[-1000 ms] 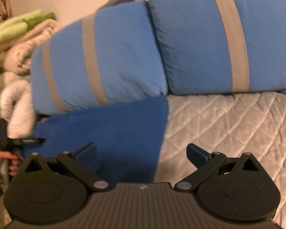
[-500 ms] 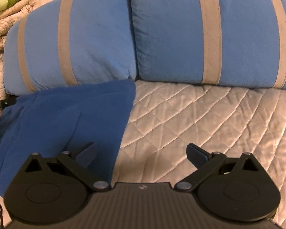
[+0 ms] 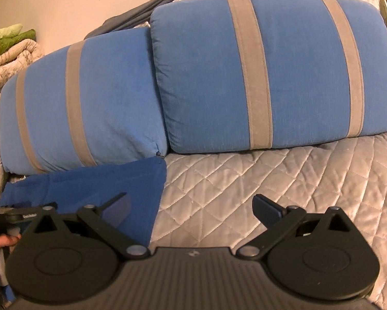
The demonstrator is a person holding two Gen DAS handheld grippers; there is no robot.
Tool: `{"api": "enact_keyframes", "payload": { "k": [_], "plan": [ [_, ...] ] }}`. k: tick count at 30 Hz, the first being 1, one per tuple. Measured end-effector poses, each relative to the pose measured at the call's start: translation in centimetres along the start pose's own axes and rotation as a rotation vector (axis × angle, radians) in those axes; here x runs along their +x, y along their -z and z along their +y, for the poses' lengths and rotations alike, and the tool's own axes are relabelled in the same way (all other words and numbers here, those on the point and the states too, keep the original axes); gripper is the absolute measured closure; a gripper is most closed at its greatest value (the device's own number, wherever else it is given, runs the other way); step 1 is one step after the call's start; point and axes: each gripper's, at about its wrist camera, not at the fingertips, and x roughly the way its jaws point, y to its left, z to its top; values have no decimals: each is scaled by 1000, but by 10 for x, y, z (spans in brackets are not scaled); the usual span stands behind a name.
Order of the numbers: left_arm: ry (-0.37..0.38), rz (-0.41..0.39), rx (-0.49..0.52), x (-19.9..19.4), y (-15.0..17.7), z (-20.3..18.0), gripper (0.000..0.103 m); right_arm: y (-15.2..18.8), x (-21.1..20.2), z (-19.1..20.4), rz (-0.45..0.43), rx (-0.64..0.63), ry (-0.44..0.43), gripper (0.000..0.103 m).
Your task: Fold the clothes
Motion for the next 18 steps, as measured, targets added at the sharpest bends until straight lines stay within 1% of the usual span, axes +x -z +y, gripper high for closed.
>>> {"api": "enact_keyframes", "payload": {
  "k": [2, 6, 8, 12, 14, 18],
  "plan": [
    [-9, 39, 23, 8, -2, -2, 0, 1, 3, 2, 13, -9, -9, 0],
    [8, 65, 10, 13, -2, 3, 0, 6, 10, 5, 49, -53, 6, 0],
    [5, 64, 14, 12, -1, 3, 0, 10, 15, 4, 75, -73, 17, 0],
    [-16, 42, 30, 7, 3, 1, 0, 16, 23, 0, 155, -103, 43, 0],
    [-34, 26, 42, 3, 5, -1, 0, 21, 26, -2, 190, -126, 53, 0],
    [-92, 8, 67, -8, 6, -6, 0, 30, 25, -10, 226, -169, 84, 0]
  ]
}}
